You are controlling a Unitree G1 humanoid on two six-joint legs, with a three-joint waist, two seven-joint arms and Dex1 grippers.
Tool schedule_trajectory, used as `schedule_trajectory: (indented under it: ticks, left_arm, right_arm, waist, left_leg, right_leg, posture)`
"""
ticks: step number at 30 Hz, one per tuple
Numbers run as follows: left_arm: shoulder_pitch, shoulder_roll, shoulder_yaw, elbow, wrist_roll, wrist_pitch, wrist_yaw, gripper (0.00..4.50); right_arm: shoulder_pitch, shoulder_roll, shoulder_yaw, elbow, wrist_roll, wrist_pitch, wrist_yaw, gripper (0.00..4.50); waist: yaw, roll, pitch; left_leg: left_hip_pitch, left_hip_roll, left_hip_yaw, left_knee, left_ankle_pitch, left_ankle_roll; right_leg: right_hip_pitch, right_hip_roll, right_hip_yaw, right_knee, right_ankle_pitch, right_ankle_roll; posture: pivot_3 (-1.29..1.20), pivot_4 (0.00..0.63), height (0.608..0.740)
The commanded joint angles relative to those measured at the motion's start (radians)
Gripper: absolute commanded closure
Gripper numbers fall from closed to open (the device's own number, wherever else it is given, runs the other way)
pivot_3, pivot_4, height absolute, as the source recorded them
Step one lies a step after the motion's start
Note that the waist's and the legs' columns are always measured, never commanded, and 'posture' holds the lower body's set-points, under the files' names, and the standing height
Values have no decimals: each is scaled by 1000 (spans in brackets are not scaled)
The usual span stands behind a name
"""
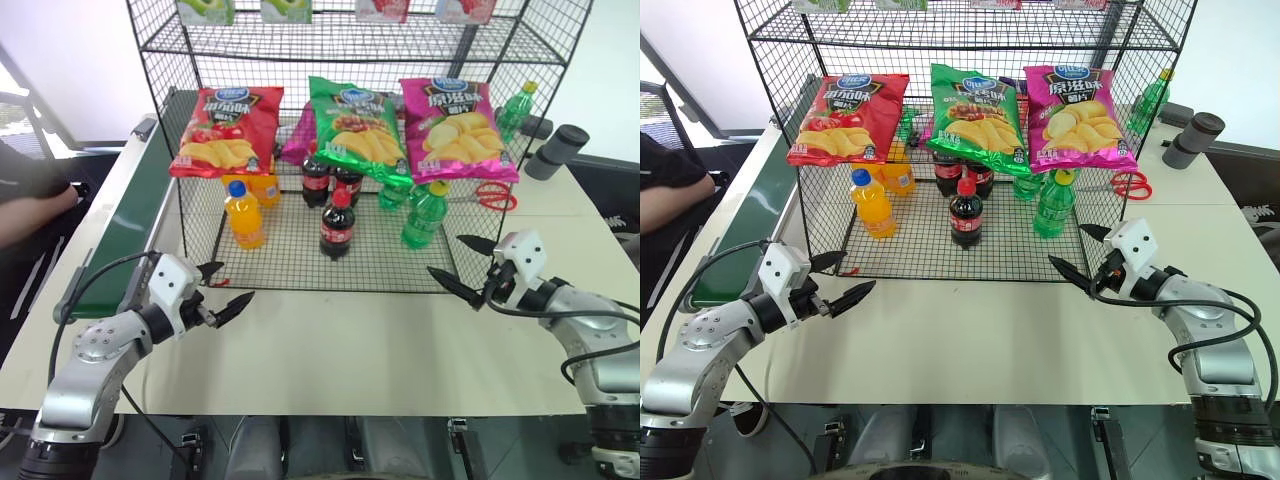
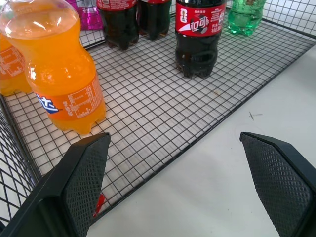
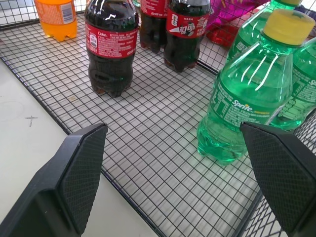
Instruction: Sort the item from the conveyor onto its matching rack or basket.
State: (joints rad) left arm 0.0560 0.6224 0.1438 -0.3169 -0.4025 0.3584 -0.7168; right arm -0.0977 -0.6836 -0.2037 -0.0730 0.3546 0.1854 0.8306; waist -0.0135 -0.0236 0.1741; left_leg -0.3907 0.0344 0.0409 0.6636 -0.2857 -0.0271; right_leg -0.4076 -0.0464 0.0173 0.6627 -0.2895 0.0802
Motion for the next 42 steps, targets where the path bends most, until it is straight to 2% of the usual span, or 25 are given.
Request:
schedule_trajectory:
  ticks: [1,42]
  left_arm:
    - [-10,8,17,-29,7,-17,2,0]
    - [-36,-15,-12,9,45,-56,-16,0]
  right_arm:
    - [-17,6,-9,-8,-1,-26,-5,32]
    - [-48,24,26,16,-29,-60,-19,32]
  waist:
    - [0,0,0]
    - [0,0,0]
  left_leg:
    - [0,0,0,0,0,0]
    - [0,0,0,0,0,0]
  right_leg:
    - [0,0,0,0,0,0]
    - [0,0,0,0,0,0]
  posture:
    - [0,150,734]
    - [0,150,734]
